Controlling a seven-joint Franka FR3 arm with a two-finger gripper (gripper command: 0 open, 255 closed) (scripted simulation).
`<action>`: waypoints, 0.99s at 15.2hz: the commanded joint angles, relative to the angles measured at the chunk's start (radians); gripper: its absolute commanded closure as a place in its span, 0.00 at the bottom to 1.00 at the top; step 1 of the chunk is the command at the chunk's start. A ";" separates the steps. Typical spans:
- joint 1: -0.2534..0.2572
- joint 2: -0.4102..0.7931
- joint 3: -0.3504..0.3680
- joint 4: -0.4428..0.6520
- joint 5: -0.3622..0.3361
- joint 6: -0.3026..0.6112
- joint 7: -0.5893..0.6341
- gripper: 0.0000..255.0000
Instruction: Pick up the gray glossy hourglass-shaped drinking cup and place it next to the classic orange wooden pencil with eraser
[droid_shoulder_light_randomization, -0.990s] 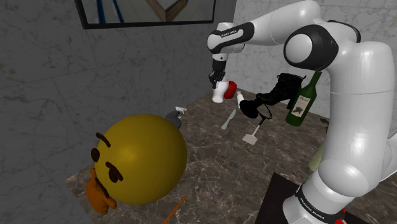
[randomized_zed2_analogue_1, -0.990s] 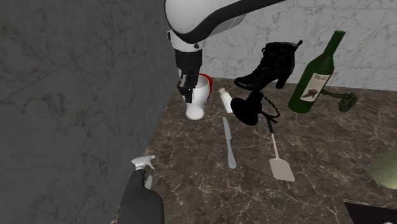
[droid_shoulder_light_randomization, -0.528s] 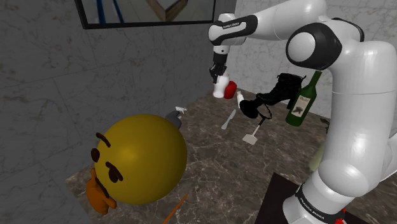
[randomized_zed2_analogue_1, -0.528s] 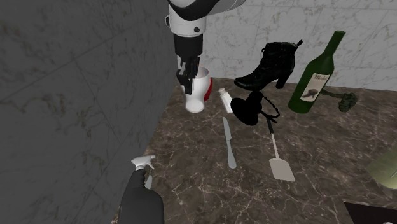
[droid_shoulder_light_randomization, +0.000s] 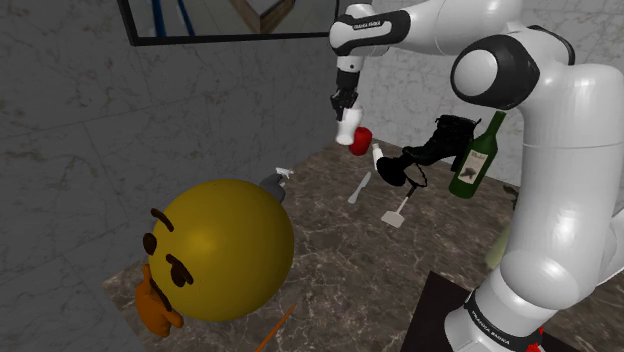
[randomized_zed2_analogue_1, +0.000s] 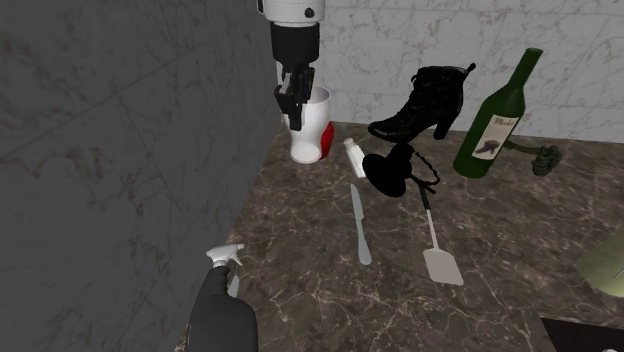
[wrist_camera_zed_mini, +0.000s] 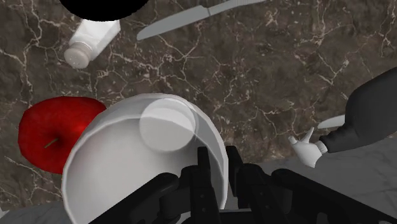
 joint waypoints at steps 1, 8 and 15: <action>-0.001 0.004 0.000 0.037 0.000 -0.033 0.002 1.00; -0.006 0.020 0.000 0.155 0.001 -0.135 0.006 1.00; -0.015 0.058 0.000 0.311 0.005 -0.253 0.010 1.00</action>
